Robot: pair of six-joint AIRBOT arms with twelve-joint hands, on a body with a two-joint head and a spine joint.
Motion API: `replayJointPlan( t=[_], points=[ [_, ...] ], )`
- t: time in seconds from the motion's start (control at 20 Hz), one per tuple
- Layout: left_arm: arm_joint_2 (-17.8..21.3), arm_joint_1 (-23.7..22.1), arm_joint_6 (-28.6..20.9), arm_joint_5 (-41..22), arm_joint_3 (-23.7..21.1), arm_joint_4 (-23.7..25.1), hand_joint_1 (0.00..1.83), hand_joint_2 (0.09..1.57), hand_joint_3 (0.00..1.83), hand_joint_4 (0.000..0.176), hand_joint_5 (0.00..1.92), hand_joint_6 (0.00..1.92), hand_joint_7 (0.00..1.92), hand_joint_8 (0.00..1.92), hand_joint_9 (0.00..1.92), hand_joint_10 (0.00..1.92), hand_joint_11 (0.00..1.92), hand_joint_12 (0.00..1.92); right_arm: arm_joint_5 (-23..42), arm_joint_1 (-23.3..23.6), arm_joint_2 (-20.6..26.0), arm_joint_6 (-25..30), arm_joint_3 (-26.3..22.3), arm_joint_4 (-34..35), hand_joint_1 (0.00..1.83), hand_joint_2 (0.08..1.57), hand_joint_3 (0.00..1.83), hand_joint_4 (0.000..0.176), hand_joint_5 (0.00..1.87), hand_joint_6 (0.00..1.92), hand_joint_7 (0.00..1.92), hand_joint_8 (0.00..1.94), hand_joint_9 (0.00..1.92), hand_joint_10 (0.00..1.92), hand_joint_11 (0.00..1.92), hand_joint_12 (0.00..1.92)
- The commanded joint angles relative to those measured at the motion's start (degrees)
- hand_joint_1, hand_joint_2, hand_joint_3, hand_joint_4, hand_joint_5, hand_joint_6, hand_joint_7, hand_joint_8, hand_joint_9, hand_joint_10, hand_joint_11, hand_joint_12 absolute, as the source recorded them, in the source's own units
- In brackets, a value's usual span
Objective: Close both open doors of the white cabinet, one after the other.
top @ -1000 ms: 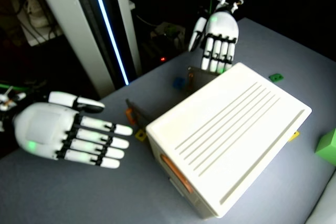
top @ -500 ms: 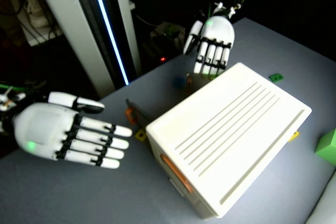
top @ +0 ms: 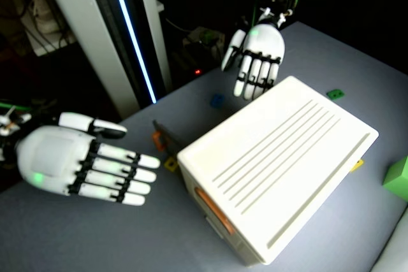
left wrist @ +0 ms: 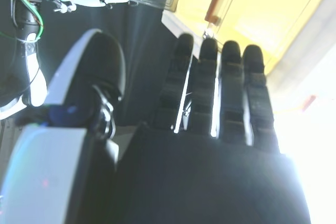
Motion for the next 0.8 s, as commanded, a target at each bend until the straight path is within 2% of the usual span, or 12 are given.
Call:
replayJointPlan(
  t=[0.0,0.1,0.15,0.25,0.3,0.35,0.4,0.5,0.6,0.65,0.7,0.75],
  points=[
    [0.5,0.1,-0.4,-7.6,-0.4,-0.5,0.0,1.48,0.0,0.0,0.05,0.0,0.02,0.0,0.05,0.0,0.0,0.14,6.6,0.2,0.1,0.7,0.0,0.7,0.0,1.45,0.01,0.023,0.08,0.0,0.06,0.01,0.06,0.01,0.12,0.01],
    [1.7,1.6,-0.5,-8.0,-1.3,-0.9,0.0,1.48,0.0,0.0,0.06,0.0,0.02,0.0,0.03,0.0,0.0,0.21,6.6,0.2,0.4,0.7,-0.4,-0.2,0.0,1.45,0.0,0.009,0.08,0.0,0.05,0.0,0.05,0.0,0.1,0.0],
    [2.1,2.3,-0.5,-8.2,-1.6,-1.5,0.0,1.48,0.0,0.0,0.06,0.0,0.02,0.0,0.03,0.0,0.0,0.21,6.6,0.2,0.4,0.7,-0.5,-0.6,0.0,1.45,0.0,0.009,0.08,0.0,0.05,0.0,0.05,0.0,0.1,0.0],
    [2.9,4.5,-0.5,-9.4,-2.3,-3.5,0.0,1.49,0.0,0.0,0.12,0.0,0.12,0.0,0.15,0.0,0.0,0.52,6.6,0.2,0.4,0.7,-0.7,-1.5,0.0,1.46,0.01,0.018,0.06,0.0,0.04,0.0,0.03,0.0,0.06,0.0],
    [3.5,5.9,-0.2,-10.2,-2.8,-4.9,0.0,1.5,0.0,0.0,0.13,0.0,0.13,0.0,0.17,0.0,0.0,0.57,6.6,0.3,0.4,0.7,-0.9,-1.9,0.0,1.46,0.01,0.03,0.06,0.0,0.05,0.0,0.03,0.0,0.06,0.0],
    [4.3,7.2,1.0,-10.9,-3.4,-6.6,0.0,1.51,0.01,0.0,0.13,0.0,0.13,0.0,0.16,0.0,0.0,0.6,6.6,0.5,0.4,0.7,-1.0,-2.5,0.0,1.46,0.0,0.029,0.05,0.0,0.05,0.0,0.02,0.0,0.05,0.0],
    [4.8,7.9,2.0,-11.3,-3.8,-7.6,0.0,1.52,0.01,0.0,0.12,0.0,0.1,0.0,0.12,0.0,0.0,0.51,6.6,0.6,0.4,0.7,-1.1,-2.9,0.0,1.46,0.0,0.026,0.05,0.0,0.04,0.0,0.01,0.0,0.05,0.0],
    [5.9,9.6,4.2,-12.8,-4.6,-11.1,0.0,1.5,0.0,0.0,0.1,0.0,0.06,0.0,0.1,0.0,0.0,0.47,6.5,1.3,0.4,0.7,-1.3,-4.2,0.0,1.46,0.0,0.003,0.05,0.0,0.03,0.0,0.01,0.0,0.06,0.0],
    [6.7,11.2,6.2,-14.6,-5.3,-14.1,0.0,1.52,0.0,0.0,0.08,0.0,0.06,0.0,0.1,0.0,0.0,0.47,6.3,2.1,0.4,0.7,-1.5,-5.3,0.0,1.47,0.01,0.0,0.05,0.0,0.03,0.0,0.01,0.0,0.05,0.0],
    [7.1,12.4,7.0,-15.9,-5.7,-15.8,0.0,1.53,0.01,0.0,0.07,0.0,0.04,0.0,0.07,0.01,0.0,0.38,6.1,2.5,0.4,0.7,-1.5,-5.8,0.0,1.48,0.01,0.001,0.05,0.0,0.03,0.0,0.01,0.0,0.05,0.0],
    [7.2,13.0,7.1,-16.5,-5.8,-16.6,0.0,1.53,0.01,0.0,0.07,0.01,0.06,0.01,0.08,0.01,0.0,0.36,5.9,2.7,0.4,0.7,-1.5,-6.0,0.0,1.48,0.01,0.014,0.04,0.0,0.02,0.0,0.0,0.0,0.04,0.0],
    [7.2,13.9,7.1,-17.3,-6.0,-17.5,0.0,1.54,0.01,0.0,0.07,0.0,0.06,0.01,0.07,0.01,0.0,0.36,5.5,3.2,0.4,0.7,-1.6,-6.6,0.0,1.47,0.0,0.013,0.04,0.0,0.02,0.0,0.0,0.0,0.03,0.0]
  ],
)
